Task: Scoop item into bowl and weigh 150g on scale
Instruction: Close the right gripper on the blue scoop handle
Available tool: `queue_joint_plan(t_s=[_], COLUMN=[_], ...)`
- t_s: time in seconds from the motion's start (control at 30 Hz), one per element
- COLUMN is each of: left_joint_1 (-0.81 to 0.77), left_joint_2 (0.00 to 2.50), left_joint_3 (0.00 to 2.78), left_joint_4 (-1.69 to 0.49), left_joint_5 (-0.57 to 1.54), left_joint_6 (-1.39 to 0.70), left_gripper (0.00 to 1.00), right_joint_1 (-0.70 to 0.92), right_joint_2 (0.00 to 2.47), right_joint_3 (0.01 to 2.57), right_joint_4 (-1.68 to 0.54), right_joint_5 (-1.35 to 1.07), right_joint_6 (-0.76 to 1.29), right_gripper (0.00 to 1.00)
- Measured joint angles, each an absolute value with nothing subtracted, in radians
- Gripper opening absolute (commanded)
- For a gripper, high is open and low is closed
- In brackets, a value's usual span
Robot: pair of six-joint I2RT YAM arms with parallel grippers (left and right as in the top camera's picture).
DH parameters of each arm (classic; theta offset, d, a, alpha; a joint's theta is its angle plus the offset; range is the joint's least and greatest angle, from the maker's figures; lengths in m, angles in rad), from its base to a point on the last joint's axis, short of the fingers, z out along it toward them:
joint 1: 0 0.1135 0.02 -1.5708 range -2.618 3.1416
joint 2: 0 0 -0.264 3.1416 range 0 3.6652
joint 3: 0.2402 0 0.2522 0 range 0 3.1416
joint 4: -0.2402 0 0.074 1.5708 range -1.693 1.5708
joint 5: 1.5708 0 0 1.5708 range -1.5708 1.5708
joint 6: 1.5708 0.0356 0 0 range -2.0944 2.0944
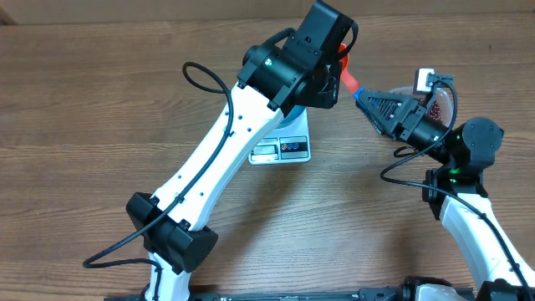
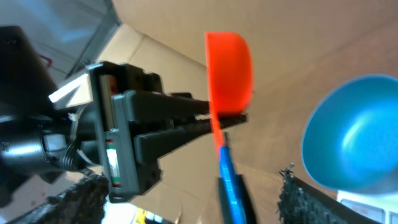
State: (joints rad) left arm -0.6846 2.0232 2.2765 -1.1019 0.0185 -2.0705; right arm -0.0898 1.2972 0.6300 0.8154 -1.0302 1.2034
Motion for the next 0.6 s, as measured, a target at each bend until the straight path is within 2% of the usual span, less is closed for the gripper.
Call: queue_joint_plan(t_s=[0.27, 0.47, 0.6], left_joint_1=[-0.685, -0.685, -0.685], left_joint_2=[2.024, 2.023, 2.023], left_joint_3=[2.276, 2.276, 2.277], left_joint_4=[-1.019, -0.995, -0.994], left_joint_5=[0.014, 0.011, 0.011], left_joint_6=[-2.07, -2.07, -2.074], left_gripper=[0.04, 0.04, 0.04], right_joint_1=[-0.067, -0.017, -0.011], right_joint_2=[1.297, 1.297, 1.297], right_joint_3=[0.63, 0.63, 0.63], right_joint_4=[0.888, 0.922, 0.931], right_joint_5=[-0.973, -0.887, -0.85], right_joint_6=[1.227, 1.229, 1.229], right_gripper=[0.9, 0.75, 0.75])
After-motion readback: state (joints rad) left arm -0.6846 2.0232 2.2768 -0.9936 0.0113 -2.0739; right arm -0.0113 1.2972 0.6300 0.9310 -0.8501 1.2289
